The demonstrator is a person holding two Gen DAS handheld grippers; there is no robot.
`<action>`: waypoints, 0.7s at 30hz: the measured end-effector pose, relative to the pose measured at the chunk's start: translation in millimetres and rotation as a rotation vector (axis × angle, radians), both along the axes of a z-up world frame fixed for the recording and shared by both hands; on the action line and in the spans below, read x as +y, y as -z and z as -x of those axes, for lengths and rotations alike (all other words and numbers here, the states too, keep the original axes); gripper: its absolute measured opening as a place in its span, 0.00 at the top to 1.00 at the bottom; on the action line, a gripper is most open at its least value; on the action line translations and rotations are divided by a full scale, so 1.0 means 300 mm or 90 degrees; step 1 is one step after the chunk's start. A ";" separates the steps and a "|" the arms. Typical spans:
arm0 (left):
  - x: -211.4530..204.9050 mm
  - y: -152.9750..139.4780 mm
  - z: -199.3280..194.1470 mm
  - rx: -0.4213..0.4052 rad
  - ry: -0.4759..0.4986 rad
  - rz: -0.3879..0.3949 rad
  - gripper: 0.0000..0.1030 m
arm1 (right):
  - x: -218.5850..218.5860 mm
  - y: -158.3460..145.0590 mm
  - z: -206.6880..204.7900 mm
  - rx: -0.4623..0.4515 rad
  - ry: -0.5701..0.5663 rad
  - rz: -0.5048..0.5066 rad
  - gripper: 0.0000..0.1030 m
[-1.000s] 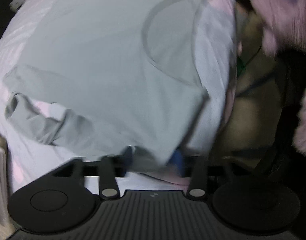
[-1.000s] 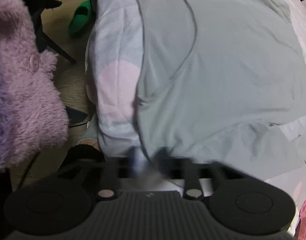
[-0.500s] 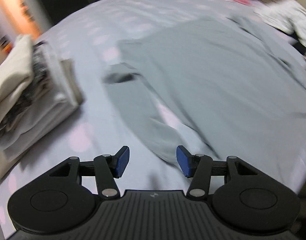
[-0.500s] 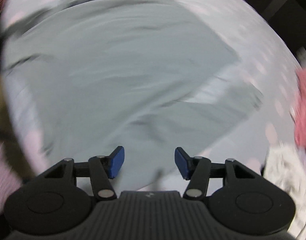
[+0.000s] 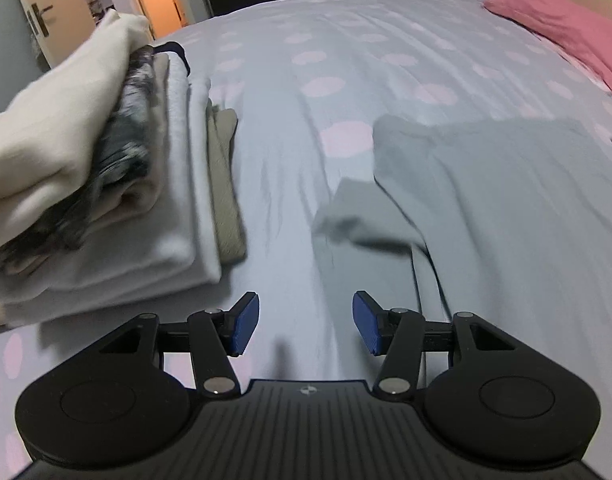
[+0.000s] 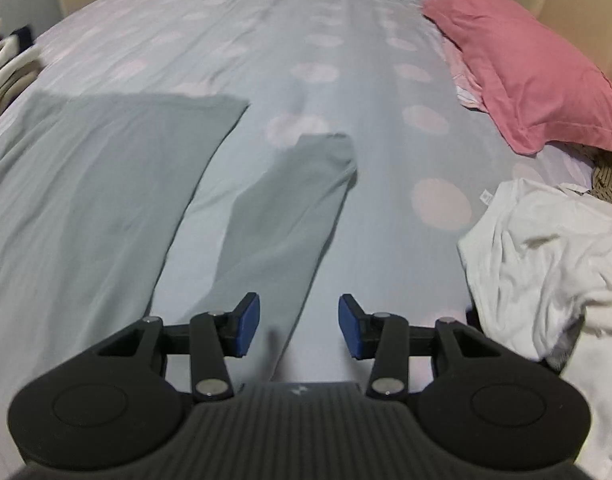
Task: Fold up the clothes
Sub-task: 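Grasp the shirt sleeve with the left tool beside the folded stack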
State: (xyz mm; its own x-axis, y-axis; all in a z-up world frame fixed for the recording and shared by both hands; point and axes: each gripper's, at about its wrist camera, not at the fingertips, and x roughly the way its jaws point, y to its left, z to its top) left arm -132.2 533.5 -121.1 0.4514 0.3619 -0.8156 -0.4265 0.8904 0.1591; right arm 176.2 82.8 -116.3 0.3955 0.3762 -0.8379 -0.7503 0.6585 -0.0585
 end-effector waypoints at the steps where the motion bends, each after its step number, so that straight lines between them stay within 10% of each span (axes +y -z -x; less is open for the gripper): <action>1: 0.014 0.015 -0.027 -0.001 -0.003 0.004 0.51 | 0.016 0.014 -0.020 0.001 0.006 -0.007 0.55; 6: 0.036 0.058 -0.076 -0.007 -0.013 0.014 0.54 | 0.081 0.058 -0.090 -0.008 0.021 -0.030 0.55; 12: 0.035 0.077 -0.080 -0.030 -0.022 0.016 0.98 | 0.086 0.064 -0.084 -0.012 0.020 -0.044 0.55; 21: -0.033 -0.113 0.084 -0.050 -0.085 -0.035 1.00 | 0.003 0.023 0.024 0.010 0.044 -0.098 0.55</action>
